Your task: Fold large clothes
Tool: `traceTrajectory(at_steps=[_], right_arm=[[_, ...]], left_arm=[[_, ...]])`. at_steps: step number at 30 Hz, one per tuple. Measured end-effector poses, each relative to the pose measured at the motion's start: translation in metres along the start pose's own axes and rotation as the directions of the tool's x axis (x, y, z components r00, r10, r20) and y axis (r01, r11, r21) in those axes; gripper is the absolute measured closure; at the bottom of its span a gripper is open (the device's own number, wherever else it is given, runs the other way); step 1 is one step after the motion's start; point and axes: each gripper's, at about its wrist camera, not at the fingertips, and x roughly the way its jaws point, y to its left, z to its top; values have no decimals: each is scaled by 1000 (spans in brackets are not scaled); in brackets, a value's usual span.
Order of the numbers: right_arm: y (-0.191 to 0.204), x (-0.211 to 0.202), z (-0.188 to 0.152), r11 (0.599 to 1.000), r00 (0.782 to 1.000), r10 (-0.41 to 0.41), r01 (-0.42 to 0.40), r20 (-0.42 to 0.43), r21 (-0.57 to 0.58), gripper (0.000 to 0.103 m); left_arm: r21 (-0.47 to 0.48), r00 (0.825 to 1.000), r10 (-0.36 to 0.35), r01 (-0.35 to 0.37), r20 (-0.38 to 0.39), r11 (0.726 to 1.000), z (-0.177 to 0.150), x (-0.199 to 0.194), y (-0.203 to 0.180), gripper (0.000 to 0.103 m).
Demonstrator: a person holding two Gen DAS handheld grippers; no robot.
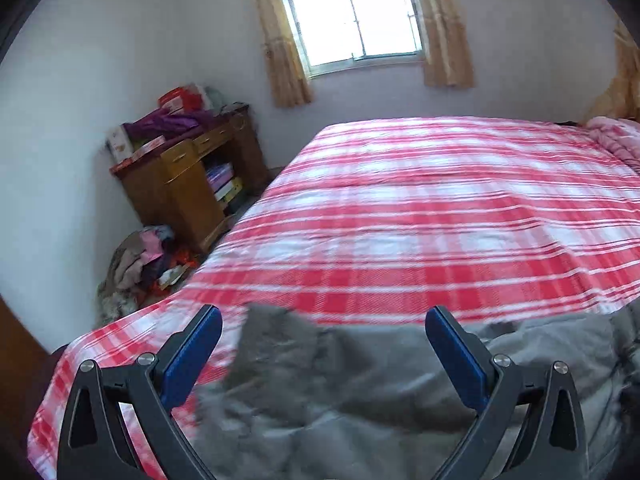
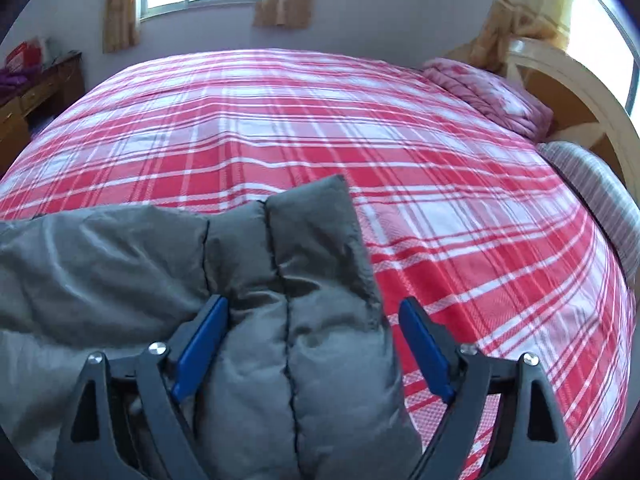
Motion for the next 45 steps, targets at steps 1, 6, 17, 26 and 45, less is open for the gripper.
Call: traceTrajectory(at_steps=[1, 6, 17, 26, 45], right_arm=[[0, -8, 0, 1000, 1000, -1, 1, 21, -10, 17], [8, -85, -11, 992, 977, 122, -124, 175, 2, 15], [112, -110, -86, 933, 948, 295, -258, 121, -252, 13], [136, -81, -104, 921, 971, 218, -170, 102, -352, 10], [110, -114, -47, 937, 940, 312, -279, 140, -210, 17]], left_arm=[[-11, 1000, 0, 0, 3, 1000, -7, -4, 11, 1], [-50, 996, 72, -75, -51, 996, -67, -30, 91, 1], [-195, 972, -8, -39, -234, 980, -168, -19, 134, 1], [-244, 963, -117, 56, -243, 968, -182, -5, 128, 2], [-348, 894, -426, 358, -142, 867, -178, -6, 129, 87]])
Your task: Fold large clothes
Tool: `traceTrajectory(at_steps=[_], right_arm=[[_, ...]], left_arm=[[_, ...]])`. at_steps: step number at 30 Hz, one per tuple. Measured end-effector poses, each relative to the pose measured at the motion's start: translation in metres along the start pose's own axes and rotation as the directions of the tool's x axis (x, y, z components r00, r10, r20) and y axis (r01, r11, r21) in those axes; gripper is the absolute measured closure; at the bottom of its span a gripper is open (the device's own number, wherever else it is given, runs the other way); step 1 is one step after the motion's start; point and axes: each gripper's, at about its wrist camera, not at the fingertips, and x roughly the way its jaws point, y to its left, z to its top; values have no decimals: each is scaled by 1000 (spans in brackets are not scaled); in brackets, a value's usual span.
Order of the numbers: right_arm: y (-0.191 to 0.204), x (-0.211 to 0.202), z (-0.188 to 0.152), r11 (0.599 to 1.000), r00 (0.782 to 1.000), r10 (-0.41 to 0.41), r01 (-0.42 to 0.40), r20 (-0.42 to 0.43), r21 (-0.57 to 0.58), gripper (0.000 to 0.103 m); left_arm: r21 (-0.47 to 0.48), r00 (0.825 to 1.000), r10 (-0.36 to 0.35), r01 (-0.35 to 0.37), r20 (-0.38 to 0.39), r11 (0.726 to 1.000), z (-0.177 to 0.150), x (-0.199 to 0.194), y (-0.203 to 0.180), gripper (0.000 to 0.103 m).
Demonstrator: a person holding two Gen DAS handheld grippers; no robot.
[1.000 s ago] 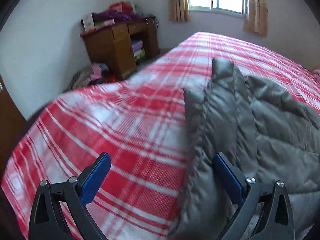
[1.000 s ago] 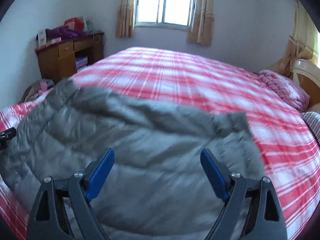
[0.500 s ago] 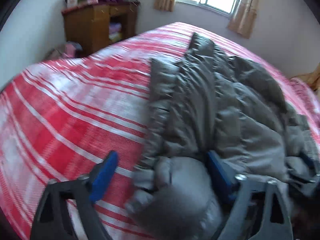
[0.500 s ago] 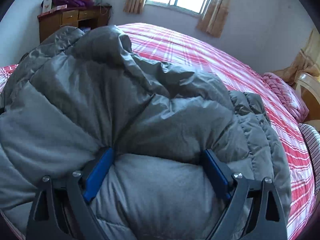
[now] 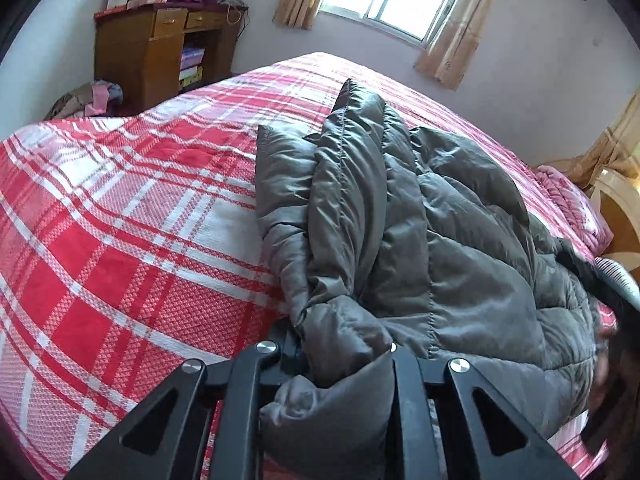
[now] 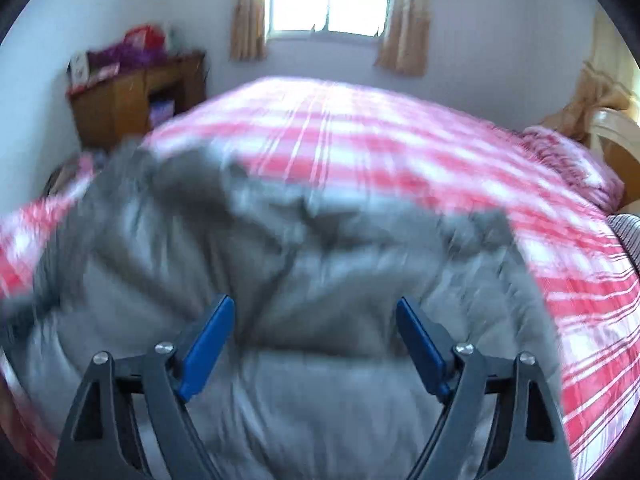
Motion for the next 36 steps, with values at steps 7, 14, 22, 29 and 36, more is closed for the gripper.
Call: traceTrajectory(at_steps=[7, 14, 22, 29, 36], right_arm=[[28, 99, 19, 991, 971, -101, 78, -216, -112, 15], [16, 88, 19, 993, 964, -79, 55, -254, -100, 15], [11, -32, -43, 995, 993, -23, 13, -112, -95, 5], [36, 5, -77, 982, 985, -73, 44, -159, -182, 3], [53, -5, -77, 975, 985, -49, 12, -167, -220, 5]], left_arm=[[24, 1000, -4, 3, 21, 1000, -1, -5, -3, 89], [21, 1000, -13, 13, 18, 1000, 2, -7, -1, 90], [25, 999, -10, 9, 40, 1000, 0, -13, 0, 91], [28, 997, -26, 24, 79, 999, 1, -37, -7, 94], [42, 990, -47, 42, 131, 998, 13, -82, -23, 95]])
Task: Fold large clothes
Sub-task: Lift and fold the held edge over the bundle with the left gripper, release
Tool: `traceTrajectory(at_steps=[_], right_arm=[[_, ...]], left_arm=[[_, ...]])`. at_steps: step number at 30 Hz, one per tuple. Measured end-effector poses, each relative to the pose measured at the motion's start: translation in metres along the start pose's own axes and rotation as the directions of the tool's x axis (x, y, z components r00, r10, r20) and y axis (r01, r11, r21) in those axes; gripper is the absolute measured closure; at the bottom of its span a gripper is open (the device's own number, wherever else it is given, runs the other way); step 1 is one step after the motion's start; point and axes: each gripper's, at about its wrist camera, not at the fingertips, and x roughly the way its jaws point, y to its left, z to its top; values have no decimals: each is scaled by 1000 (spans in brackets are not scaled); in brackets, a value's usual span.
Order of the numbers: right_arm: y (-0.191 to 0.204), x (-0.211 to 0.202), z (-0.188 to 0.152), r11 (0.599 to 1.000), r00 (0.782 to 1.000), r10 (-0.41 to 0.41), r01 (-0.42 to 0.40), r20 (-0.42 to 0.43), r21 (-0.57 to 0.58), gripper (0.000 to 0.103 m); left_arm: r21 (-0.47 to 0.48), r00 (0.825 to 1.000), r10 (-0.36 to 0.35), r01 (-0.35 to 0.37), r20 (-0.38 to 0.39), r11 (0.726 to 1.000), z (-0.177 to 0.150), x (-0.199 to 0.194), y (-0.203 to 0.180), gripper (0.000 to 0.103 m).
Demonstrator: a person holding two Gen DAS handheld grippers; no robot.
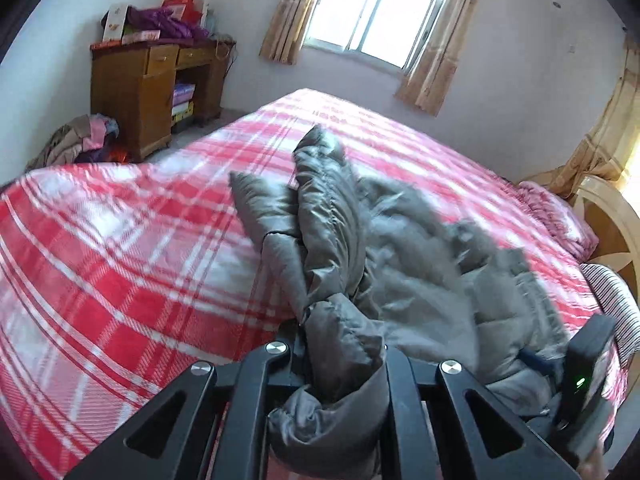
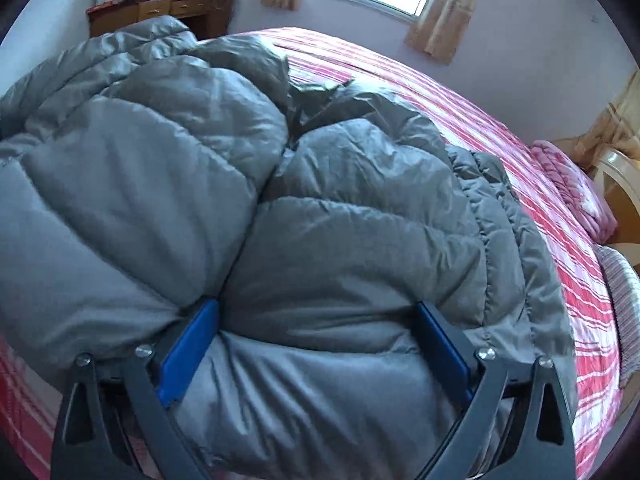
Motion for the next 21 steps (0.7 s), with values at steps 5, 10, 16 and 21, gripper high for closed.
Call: traceTrajectory(at_steps=[5, 10, 16, 21], right_arm=[[-37, -47, -3, 988, 986, 135, -142, 97, 65, 12], [-129, -85, -29, 961, 969, 44, -107, 241, 256, 1], [-232, -52, -78, 886, 986, -85, 10, 141, 464, 1], [-298, -43, -126, 793, 988, -133, 61, 74, 606, 1]], left_arm=[[131, 992, -15, -2, 124, 991, 31, -54, -49, 95], [297, 984, -49, -5, 172, 955, 49, -64, -129, 95], [544, 981, -96, -13, 171, 839, 22, -22, -267, 95], [727, 988, -114, 0, 107, 687, -43, 41, -367, 95]])
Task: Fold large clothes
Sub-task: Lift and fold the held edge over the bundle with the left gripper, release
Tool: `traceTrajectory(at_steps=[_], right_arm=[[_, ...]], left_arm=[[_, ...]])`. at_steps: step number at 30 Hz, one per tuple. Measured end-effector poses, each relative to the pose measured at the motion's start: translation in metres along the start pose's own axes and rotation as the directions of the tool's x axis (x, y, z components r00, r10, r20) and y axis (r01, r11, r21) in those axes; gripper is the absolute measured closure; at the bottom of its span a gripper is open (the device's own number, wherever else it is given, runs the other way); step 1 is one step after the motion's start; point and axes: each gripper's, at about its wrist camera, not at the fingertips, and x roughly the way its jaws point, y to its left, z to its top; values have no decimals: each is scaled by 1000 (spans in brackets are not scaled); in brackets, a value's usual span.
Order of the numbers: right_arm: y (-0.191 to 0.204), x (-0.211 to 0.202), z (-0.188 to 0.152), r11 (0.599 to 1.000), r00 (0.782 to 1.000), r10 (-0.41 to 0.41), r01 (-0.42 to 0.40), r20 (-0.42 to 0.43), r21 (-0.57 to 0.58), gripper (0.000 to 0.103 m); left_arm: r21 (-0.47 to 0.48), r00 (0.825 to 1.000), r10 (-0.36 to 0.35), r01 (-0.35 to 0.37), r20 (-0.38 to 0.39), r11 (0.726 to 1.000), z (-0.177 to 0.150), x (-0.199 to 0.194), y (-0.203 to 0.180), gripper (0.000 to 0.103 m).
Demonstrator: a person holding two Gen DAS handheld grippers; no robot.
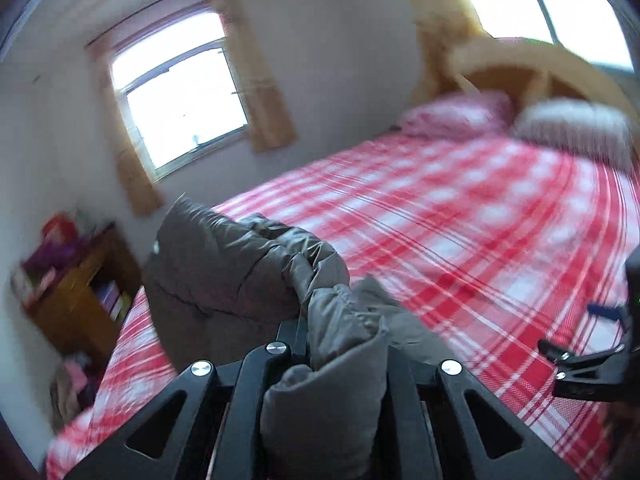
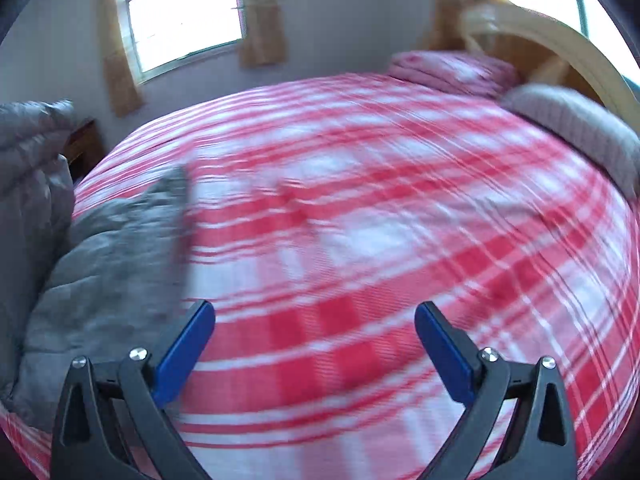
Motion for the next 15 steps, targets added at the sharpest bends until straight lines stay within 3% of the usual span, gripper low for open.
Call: traceTrajectory(at_steps=[5, 8, 11, 13, 15], right_arm=[[-42, -1, -13, 998, 999, -39, 40, -22, 57, 1], [-53, 2, -21, 996, 998, -30, 34, -47, 87, 1], [-58, -1, -20, 995, 999, -12, 15, -33, 100, 1], [-55, 1, -21, 996, 999, -12, 16, -37, 90, 1], [-54, 2, -20, 996, 999, -15, 18, -39, 86, 1]], left_arm=[[183, 996, -22, 37, -83, 982, -28, 46, -86, 94], [271, 998, 17, 2, -67, 963, -40, 52, -109, 93], [278, 998, 23, -5, -62, 961, -35, 44, -107, 87], [303, 998, 43, -26, -50, 953, -29, 33, -106, 80], [327, 998, 61, -54, -11, 943, -22, 16, -105, 58]])
